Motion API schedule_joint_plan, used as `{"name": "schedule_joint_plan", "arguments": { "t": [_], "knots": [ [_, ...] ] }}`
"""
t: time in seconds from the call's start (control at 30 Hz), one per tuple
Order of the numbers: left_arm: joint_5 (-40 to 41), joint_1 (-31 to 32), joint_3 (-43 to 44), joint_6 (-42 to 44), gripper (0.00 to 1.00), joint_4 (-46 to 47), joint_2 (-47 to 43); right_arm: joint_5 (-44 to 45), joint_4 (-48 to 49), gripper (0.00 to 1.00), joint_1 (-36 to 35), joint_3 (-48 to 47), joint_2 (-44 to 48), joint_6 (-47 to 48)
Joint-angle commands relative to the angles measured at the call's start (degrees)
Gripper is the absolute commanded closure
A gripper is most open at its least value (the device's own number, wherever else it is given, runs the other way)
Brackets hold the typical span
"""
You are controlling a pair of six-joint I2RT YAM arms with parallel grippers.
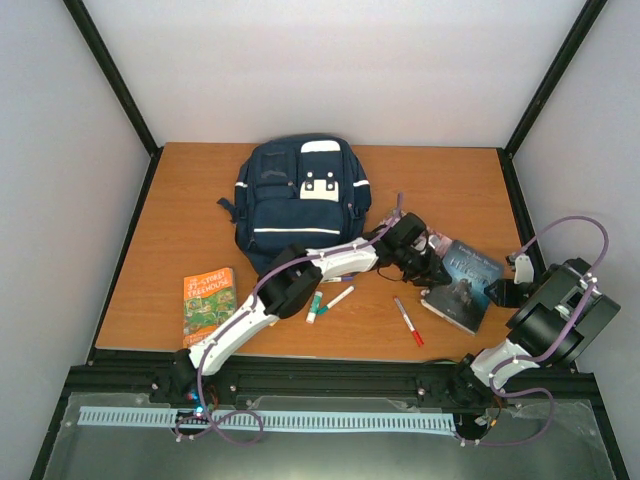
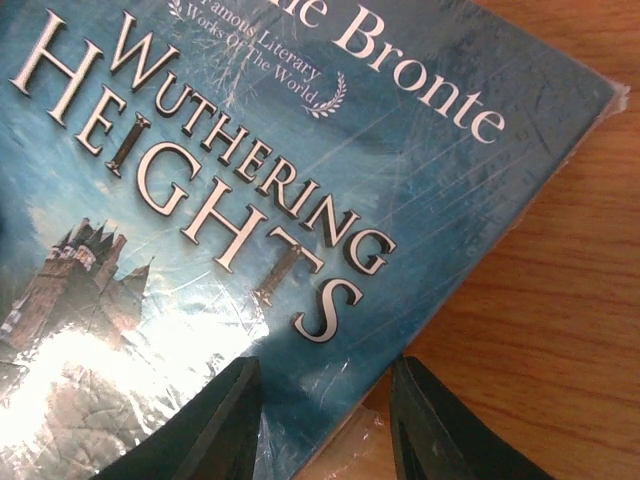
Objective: Pack the student bag
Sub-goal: Pick up the book from the center of the board.
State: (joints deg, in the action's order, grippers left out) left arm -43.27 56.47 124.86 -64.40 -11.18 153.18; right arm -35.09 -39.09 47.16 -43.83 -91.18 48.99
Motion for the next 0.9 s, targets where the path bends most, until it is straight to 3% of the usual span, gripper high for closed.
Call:
{"name": "schedule_joint_plan", "arguments": {
  "t": [0.0,0.13,0.27,0.47,0.6,0.87],
  "knots": [
    [-5.18,4.09,3.29,-0.44,0.75,5.66,-2.01,6.01,0.41,0.65,-2.77,3.89,-2.53,1.13],
    [-5.48,4.09,3.29,0.34,0.84,5.68,-2.58,6.04,-0.81,0.64,-2.82,3.48,0.01,0.89],
    [-5.99,4.09,3.85,0.58,0.98,5.46,-3.79,6.34,-4.71,0.55,-2.60,1.41,3.75,-0.30],
    [-5.18,3.82,7.37,9.98,0.99,-6.26,-9.97,6.18,-17.02,0.40,-2.33,-8.72,14.64,-0.65],
    [0.43,1.87,6.58,17.44,0.99,-17.63,-16.97,3.24,-22.25,0.26,-2.33,-15.18,22.70,-2.22],
    [1.81,-5.39,-8.56,22.95,0.99,-20.07,-33.98,-9.62,-29.87,0.20,-4.09,-25.88,23.77,-8.20]
  ]
}}
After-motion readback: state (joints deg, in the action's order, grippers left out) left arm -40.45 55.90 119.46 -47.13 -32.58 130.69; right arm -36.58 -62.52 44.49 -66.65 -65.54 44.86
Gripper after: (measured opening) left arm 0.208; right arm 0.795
